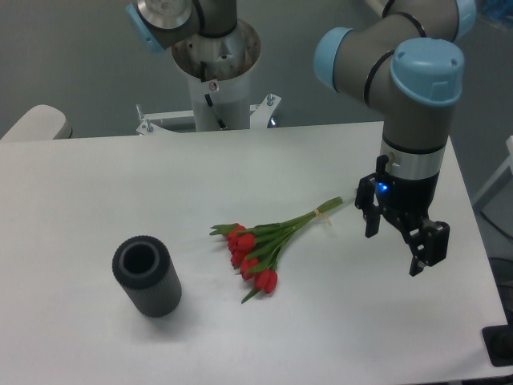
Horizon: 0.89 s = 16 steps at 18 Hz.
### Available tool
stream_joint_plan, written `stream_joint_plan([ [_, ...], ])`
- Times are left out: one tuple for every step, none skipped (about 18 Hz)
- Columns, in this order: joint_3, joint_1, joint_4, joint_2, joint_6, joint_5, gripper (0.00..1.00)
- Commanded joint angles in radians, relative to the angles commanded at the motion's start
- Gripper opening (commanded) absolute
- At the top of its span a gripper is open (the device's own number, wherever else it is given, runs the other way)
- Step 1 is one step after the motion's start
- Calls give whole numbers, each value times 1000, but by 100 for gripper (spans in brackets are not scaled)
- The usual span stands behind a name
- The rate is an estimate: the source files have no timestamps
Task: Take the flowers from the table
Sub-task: 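Move the open gripper over the stems of the red tulip bunch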
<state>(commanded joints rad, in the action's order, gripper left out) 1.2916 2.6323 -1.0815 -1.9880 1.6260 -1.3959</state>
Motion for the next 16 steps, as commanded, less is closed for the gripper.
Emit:
stream_joint_plan([
  [6,0,2,0,-2,0,100],
  [21,-2,3,2,-2,0,100],
  [28,-2,3,3,-3,0,100],
  [31,-2,2,6,-3,-3,100],
  [38,-2,0,12,-3,-3,100],
  [49,-2,0,17,-6,-3,100],
  [58,-2,0,18,-12,-3,100],
  [70,0,-5,21,-18,-5,100],
  [89,0,-9,32,-31,-6,100],
  [112,0,-11,41,-47,-6,100],
  [133,0,-15,51,-75,-8,100],
  [168,-2,-21,60,-115,-17,100],
  [198,-3,-25,73,-145,-38,100],
  [227,-12,-18,80,-165,-60,100],
  [245,-31,-18,83,-179,-77,100],
  [262,-43,-23,84,-201,-87,100],
])
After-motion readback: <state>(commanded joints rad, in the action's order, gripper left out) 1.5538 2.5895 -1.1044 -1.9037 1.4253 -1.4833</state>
